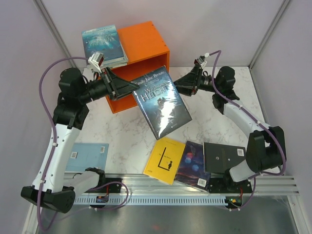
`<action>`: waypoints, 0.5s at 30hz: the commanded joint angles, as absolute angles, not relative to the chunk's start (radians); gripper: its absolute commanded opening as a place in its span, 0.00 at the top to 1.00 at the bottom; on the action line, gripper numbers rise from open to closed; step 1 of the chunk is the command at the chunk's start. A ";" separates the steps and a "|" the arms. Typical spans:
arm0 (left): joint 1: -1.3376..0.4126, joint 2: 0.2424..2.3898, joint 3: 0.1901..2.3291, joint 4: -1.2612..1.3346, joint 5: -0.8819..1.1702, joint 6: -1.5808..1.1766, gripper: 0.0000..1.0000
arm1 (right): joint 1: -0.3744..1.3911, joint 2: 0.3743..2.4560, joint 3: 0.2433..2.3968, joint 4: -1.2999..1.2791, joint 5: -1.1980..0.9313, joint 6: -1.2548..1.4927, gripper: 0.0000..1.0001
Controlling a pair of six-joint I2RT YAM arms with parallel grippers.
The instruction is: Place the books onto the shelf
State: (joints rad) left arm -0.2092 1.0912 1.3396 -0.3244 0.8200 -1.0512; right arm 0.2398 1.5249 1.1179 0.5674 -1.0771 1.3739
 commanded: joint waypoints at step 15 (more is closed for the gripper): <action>-0.213 1.052 1.453 -0.261 0.916 -1.103 0.98 | 0.172 1.548 0.926 1.665 -0.838 2.141 0.30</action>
